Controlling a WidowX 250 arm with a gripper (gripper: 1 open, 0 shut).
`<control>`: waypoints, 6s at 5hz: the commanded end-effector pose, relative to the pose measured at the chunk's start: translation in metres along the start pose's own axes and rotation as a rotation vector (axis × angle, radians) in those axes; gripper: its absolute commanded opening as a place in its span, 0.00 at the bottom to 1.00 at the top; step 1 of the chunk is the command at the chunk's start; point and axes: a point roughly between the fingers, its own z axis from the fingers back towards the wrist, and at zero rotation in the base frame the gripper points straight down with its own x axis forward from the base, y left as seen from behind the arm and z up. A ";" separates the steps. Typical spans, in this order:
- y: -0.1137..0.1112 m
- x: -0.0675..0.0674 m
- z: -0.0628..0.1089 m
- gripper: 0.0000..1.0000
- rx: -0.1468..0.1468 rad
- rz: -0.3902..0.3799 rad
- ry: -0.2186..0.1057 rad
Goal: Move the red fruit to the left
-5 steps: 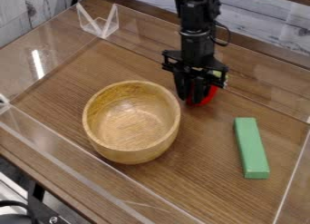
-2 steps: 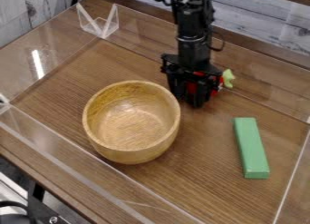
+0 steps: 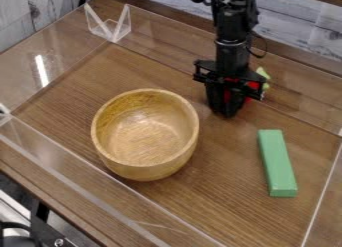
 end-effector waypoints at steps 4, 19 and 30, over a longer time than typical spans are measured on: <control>0.016 0.001 0.051 0.00 0.005 -0.149 -0.072; 0.043 0.004 0.048 0.00 0.051 -0.755 -0.014; 0.077 -0.031 0.036 0.00 0.042 -0.949 0.024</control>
